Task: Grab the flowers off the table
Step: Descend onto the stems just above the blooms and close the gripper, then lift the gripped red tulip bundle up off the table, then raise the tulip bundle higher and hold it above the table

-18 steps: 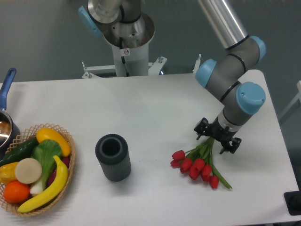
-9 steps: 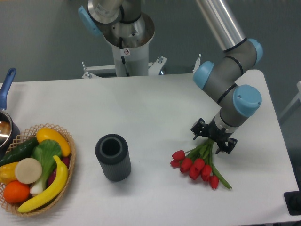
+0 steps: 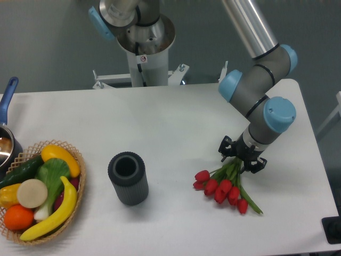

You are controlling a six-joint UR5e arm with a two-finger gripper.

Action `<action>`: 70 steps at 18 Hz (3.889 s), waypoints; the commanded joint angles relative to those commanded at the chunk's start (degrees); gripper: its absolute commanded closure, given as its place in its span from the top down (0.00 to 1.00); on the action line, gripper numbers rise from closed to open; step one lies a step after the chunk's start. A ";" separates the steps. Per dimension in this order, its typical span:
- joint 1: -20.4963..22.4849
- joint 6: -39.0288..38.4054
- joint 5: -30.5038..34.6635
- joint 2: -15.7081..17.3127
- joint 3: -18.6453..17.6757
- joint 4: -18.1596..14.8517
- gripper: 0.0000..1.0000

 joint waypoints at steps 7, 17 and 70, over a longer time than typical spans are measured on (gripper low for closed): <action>0.09 0.00 0.00 0.09 0.18 0.00 0.45; 0.09 0.00 -0.09 0.26 0.44 -0.09 0.33; 13.01 -7.82 -39.90 26.63 -5.62 2.28 0.33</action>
